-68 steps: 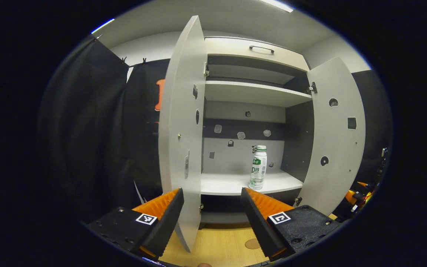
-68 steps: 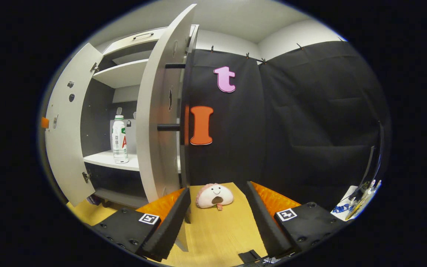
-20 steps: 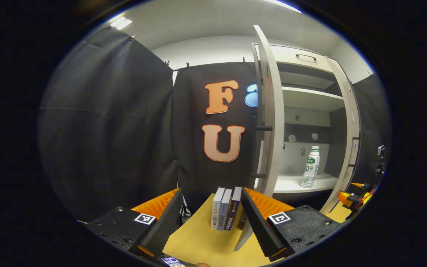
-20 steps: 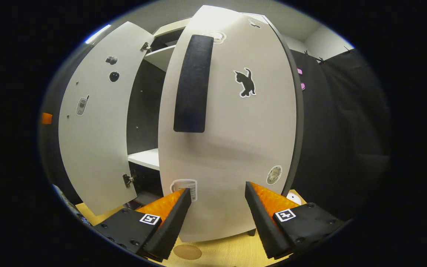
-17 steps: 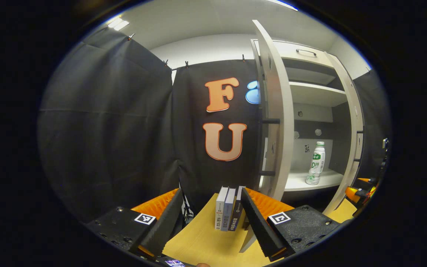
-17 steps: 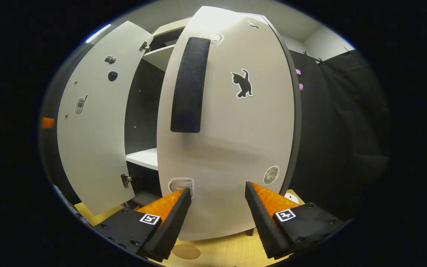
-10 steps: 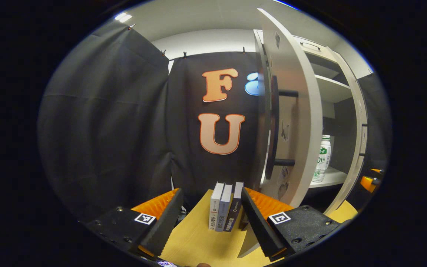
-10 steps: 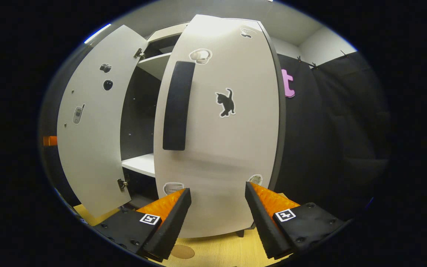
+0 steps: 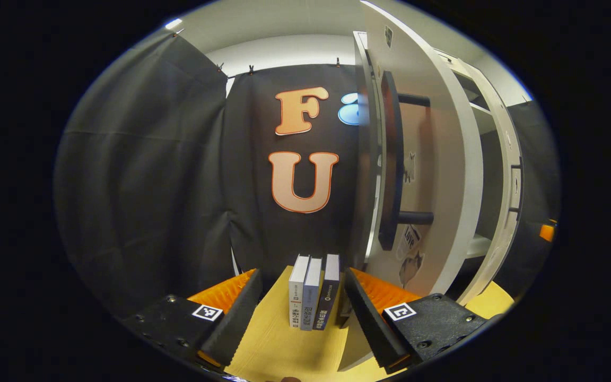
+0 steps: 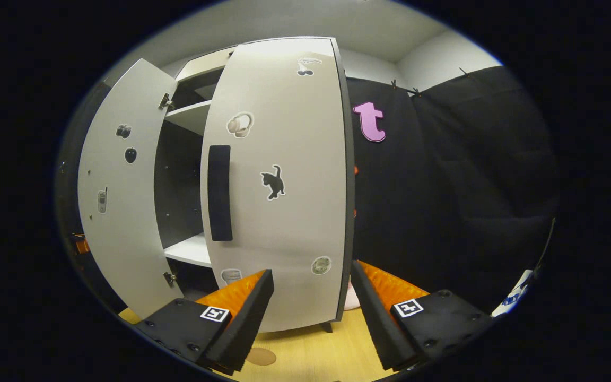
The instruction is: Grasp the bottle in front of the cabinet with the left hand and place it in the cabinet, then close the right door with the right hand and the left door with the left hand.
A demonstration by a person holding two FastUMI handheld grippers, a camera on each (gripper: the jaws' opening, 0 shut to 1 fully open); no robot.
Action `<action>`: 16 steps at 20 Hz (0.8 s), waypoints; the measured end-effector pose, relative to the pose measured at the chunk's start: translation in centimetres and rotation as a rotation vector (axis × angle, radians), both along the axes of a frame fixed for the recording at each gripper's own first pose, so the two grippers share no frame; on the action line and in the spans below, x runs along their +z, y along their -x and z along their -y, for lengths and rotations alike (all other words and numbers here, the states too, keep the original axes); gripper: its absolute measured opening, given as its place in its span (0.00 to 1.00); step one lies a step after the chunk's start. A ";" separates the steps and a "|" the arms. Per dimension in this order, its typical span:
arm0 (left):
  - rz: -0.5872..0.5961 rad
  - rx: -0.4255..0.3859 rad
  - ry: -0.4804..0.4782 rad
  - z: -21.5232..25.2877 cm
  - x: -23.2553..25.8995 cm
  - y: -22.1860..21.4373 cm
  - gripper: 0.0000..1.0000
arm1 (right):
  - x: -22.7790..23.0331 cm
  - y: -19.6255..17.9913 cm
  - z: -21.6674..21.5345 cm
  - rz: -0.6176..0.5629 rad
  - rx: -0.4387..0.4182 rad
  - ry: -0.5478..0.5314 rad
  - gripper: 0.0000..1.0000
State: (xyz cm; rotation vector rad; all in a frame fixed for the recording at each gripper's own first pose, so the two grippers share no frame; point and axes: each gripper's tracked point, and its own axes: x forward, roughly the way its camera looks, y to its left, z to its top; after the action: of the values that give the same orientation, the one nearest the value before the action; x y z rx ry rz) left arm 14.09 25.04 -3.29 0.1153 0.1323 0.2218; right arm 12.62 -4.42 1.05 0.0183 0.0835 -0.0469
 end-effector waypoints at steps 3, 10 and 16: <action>0.005 0.005 -0.005 0.0 -0.2 0.1 0.96 | 0.7 1.5 1.3 0.009 -0.026 0.058 0.97; -0.010 -0.032 -0.045 2.1 -0.3 0.4 0.90 | 1.4 3.9 2.9 0.020 -0.042 0.070 0.97; -0.020 -0.073 -0.034 4.9 -0.7 0.9 0.94 | 2.8 4.4 3.4 0.068 -0.033 0.047 0.97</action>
State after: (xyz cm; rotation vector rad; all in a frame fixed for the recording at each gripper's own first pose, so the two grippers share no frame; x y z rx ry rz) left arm 13.16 20.14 -3.98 0.1563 0.1436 0.1501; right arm 8.17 -7.78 3.84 -0.0253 0.0140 -0.0814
